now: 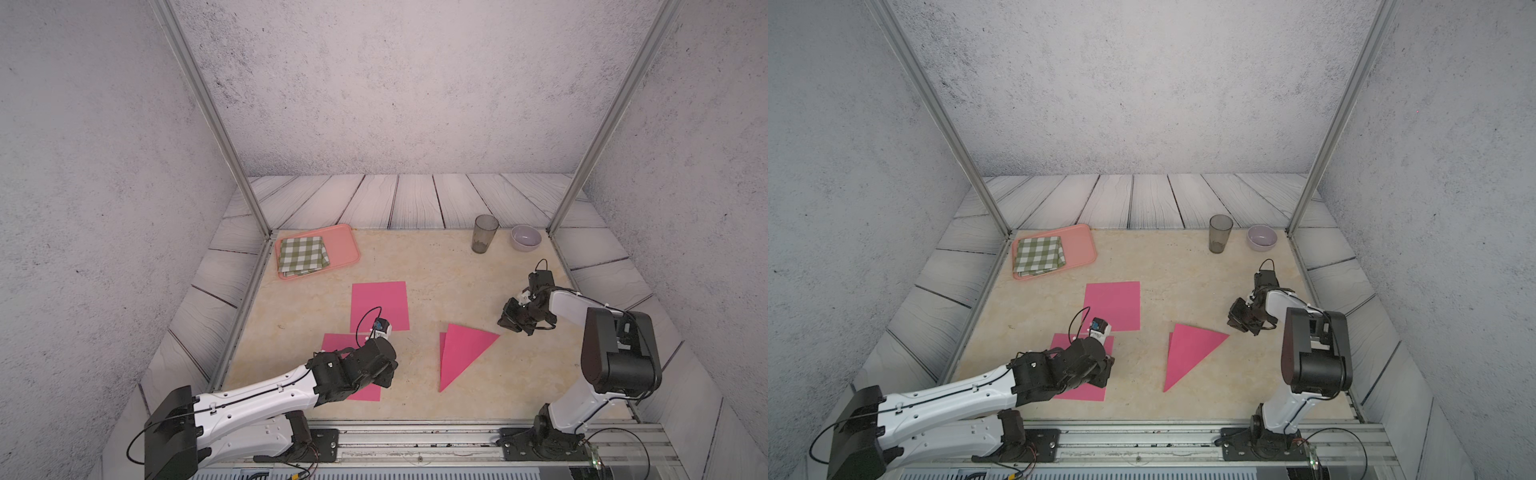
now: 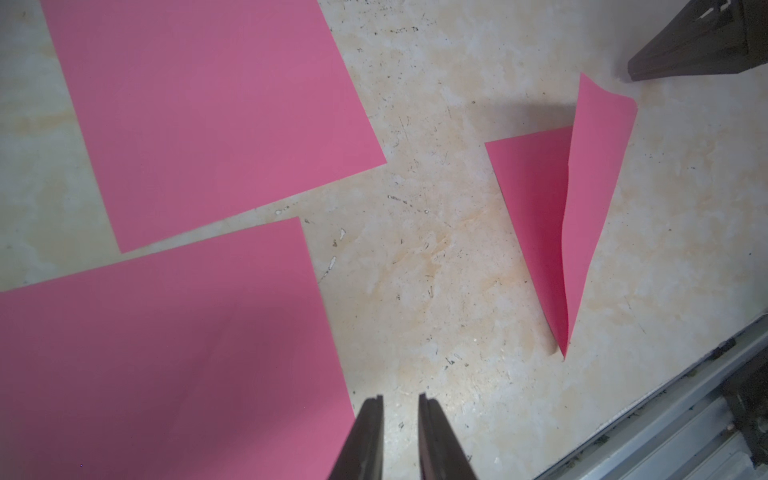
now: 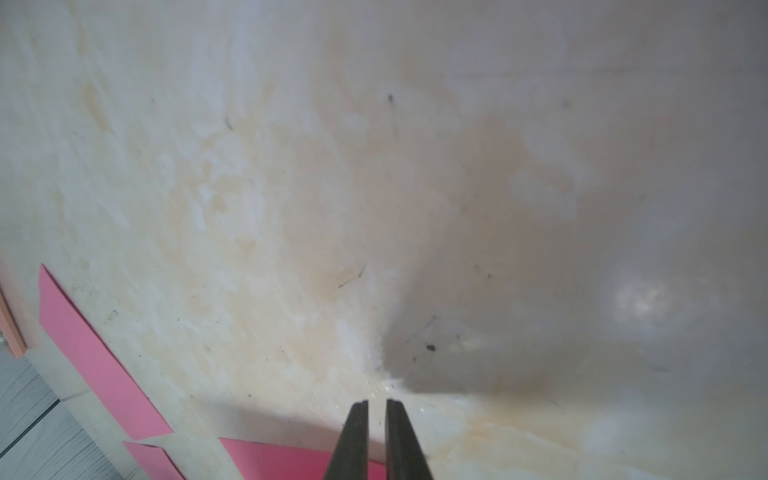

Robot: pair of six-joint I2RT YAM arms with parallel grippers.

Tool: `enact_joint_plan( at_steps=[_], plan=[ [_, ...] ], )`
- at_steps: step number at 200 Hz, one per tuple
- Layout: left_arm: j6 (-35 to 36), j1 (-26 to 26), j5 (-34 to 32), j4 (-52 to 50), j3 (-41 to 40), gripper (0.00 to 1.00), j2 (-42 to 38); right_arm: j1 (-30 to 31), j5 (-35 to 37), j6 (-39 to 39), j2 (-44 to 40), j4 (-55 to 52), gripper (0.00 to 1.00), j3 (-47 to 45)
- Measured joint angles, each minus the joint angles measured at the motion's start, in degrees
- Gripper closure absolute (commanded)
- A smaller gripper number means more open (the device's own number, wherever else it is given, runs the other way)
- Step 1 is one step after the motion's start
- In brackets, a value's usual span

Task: Fold the square paper diagonally
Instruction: Move the paper to the center of the board.

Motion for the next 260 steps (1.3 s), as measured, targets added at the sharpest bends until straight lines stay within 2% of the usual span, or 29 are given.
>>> enact_joint_plan(
  at_steps=[30, 66, 85, 109, 130, 143, 161, 222, 260],
  plan=[
    [0.02, 0.0, 2.97, 1.95, -0.11, 0.74, 0.39, 0.11, -0.09, -0.52, -7.45, -3.58, 0.82, -0.02],
    [0.0, 0.0, 4.04, 2.69, 1.36, 0.76, 4.9, 2.1, 0.33, -0.48, -19.74, -9.31, 0.75, -0.04],
    [-0.17, 0.07, 3.54, 2.58, 2.4, 0.76, 5.9, 7.17, 1.16, 0.22, -24.0, -11.91, 0.72, -0.55],
    [-0.61, 0.48, 2.27, 2.58, 2.58, 0.76, 5.81, 17.51, 2.45, 2.86, -27.85, -13.03, 0.71, -3.37],
    [-1.55, 1.38, 0.28, 0.68, 2.58, 0.69, 4.46, 24.06, 2.25, 6.05, -29.46, -11.19, 0.71, -8.13],
    [-2.67, 2.19, -1.2, -0.94, 2.43, 0.63, 2.27, 25.22, 2.14, 7.58, -29.16, -9.51, 0.71, -11.32],
    [-4.13, 3.43, -3.23, -3.32, 1.62, 0.59, -1.92, 25.29, 1.79, 8.85, -26.43, -6.88, 0.71, -13.81],
    [-11.43, 6.21, -7.5, -11.96, -4.31, 0.29, -13.62, 25.27, 0.66, 9.31, -12.72, 4.44, 0.71, -14.14],
    [-13.66, 7.08, -7.61, -14.36, -5.35, 0.21, -15.34, 24.74, 0.09, 8.81, -6.4, 7.56, 0.72, -10.73]
  ],
)
